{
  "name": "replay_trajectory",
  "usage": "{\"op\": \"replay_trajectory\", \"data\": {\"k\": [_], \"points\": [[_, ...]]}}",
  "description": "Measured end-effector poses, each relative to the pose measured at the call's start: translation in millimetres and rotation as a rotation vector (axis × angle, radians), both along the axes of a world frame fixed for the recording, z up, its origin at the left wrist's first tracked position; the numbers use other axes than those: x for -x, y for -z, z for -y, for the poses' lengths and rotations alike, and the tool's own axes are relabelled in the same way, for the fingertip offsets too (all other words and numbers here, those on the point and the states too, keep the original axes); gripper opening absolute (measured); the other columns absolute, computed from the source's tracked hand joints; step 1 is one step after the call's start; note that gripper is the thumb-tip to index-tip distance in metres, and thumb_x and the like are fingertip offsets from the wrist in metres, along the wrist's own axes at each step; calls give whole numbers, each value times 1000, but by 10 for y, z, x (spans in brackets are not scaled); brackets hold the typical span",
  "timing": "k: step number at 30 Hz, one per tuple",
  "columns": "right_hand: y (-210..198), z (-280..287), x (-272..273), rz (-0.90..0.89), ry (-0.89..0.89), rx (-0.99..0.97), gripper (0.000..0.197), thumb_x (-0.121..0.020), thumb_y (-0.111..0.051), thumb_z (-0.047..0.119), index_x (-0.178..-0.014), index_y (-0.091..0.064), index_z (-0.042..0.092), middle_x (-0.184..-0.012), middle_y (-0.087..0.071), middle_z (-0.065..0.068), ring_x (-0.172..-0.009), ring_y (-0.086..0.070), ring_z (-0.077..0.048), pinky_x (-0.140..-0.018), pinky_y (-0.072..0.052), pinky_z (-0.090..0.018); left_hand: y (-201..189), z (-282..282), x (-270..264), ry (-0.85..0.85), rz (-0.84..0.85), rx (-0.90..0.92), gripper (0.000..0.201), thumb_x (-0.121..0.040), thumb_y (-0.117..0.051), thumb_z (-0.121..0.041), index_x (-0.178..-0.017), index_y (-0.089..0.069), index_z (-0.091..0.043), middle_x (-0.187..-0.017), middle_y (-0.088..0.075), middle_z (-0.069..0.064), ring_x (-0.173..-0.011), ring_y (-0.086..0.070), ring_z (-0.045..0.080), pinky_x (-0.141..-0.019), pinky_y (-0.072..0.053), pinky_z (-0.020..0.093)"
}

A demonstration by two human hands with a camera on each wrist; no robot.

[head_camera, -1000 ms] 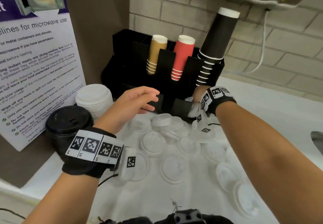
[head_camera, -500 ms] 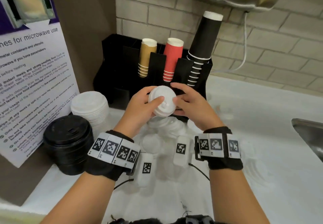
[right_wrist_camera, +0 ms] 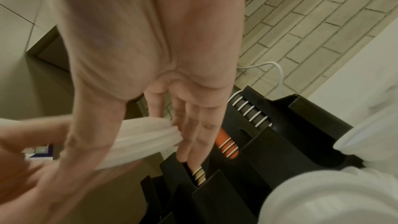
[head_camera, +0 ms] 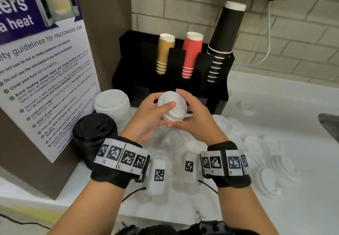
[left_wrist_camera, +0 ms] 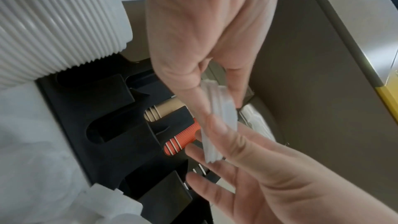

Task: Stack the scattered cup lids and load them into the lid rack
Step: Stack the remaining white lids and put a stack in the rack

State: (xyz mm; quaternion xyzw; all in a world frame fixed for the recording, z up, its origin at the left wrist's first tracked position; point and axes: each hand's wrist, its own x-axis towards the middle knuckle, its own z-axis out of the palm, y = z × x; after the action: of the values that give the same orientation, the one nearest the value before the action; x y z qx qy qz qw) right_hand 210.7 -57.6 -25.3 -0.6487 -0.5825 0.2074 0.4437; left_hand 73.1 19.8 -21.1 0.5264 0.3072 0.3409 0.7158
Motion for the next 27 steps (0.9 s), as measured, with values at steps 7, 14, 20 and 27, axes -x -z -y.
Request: {"op": "replay_trajectory", "data": {"k": [7,14,20,27], "points": [[74,4,42,30,-35,178,91,-67,-86,32,-142,-37,24,-129,-51,12,-114,-48,1,-81,-39,-6,63,-29,8,-131,1,79,19,-89,-54,-3,-98,-62,-17,-93,-65,6,-86,-63,18,-65,-51,25],[308,-77,446,857,-445,545,68,-71,-82,34,-131,-50,28,-120,-53,1,-110,-40,-21,-82,-35,-34,-88,-152,101,-236,-1,41,37,-82,-48,7,-111,-53,-16,-124,-59,18,-115,-55,35,-91,-50,50],[409,-187,591,1087,-520,512,40,-83,-72,26,-119,-57,20,-110,-58,-2,-107,-42,-22,-77,-28,-30,-178,-119,202,-215,82,70,45,-81,-45,9,-103,-51,-30,-131,-50,15,-119,-52,40,-90,-51,57],[118,-206,339,516,-303,281,19,-87,-65,18,-71,-53,19,-69,-49,7,-60,-43,-3,-61,-34,-24,-209,-97,256,-225,50,-93,59,-52,-49,-6,-101,-63,-35,-113,-52,10,-101,-51,26,-69,-49,31]]}}
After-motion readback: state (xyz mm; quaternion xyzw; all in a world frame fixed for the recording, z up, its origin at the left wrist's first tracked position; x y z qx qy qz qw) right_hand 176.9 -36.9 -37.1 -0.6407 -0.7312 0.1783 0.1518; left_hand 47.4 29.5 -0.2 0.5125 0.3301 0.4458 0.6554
